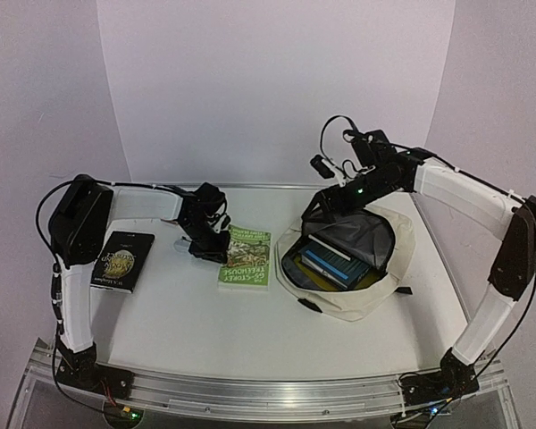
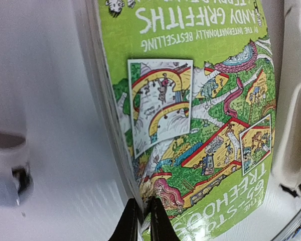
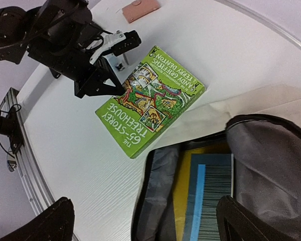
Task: Pack the student bag
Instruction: Move the book to the center of the board, then pick up the book from the center of the board.
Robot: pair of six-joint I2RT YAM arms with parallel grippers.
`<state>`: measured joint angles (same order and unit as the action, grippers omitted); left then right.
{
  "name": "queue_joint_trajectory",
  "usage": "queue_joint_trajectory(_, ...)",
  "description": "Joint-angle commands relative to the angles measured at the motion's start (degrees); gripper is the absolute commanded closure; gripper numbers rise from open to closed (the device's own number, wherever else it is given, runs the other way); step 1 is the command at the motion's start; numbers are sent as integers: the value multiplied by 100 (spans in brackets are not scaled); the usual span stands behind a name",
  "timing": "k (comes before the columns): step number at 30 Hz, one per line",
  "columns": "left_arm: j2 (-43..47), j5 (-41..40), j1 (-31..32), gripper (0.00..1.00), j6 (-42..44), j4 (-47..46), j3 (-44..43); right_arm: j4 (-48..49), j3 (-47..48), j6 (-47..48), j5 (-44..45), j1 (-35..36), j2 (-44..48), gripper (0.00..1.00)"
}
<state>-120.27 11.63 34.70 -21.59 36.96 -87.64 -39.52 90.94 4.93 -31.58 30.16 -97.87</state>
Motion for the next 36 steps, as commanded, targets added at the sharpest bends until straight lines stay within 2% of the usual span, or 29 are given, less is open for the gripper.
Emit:
queue_joint_trajectory(1,436,-230,58,100,-100,891,1231,310,-192,-110,-112,414,-193,2)
queue_joint_trajectory(4,1025,2,86,98,-322,532,1820,495,-372,-240,-198,774,-301,2)
queue_joint_trajectory(9,1977,445,89,80,-881,-191,2682,955,-741,-454,-306,1382,-536,3)
queue_joint_trajectory(14,2474,677,81,56,-1561,-805,3338,1325,-787,-727,-304,1725,-1035,7)
queue_joint_trajectory(17,2686,759,80,50,-2019,-1229,3682,1573,-692,-833,-319,1810,-1368,11)
queue_joint_trajectory(24,3101,765,80,48,-3017,-2532,4509,2004,-440,-905,-124,1991,-2087,20)
queue_joint_trajectory(30,3086,781,80,50,-3162,-3126,4663,2104,-221,-905,-116,2105,-2566,26)
queue_joint_trajectory(36,2580,1151,93,54,-3096,-3525,4374,2118,-64,-866,-77,2178,-2887,35)
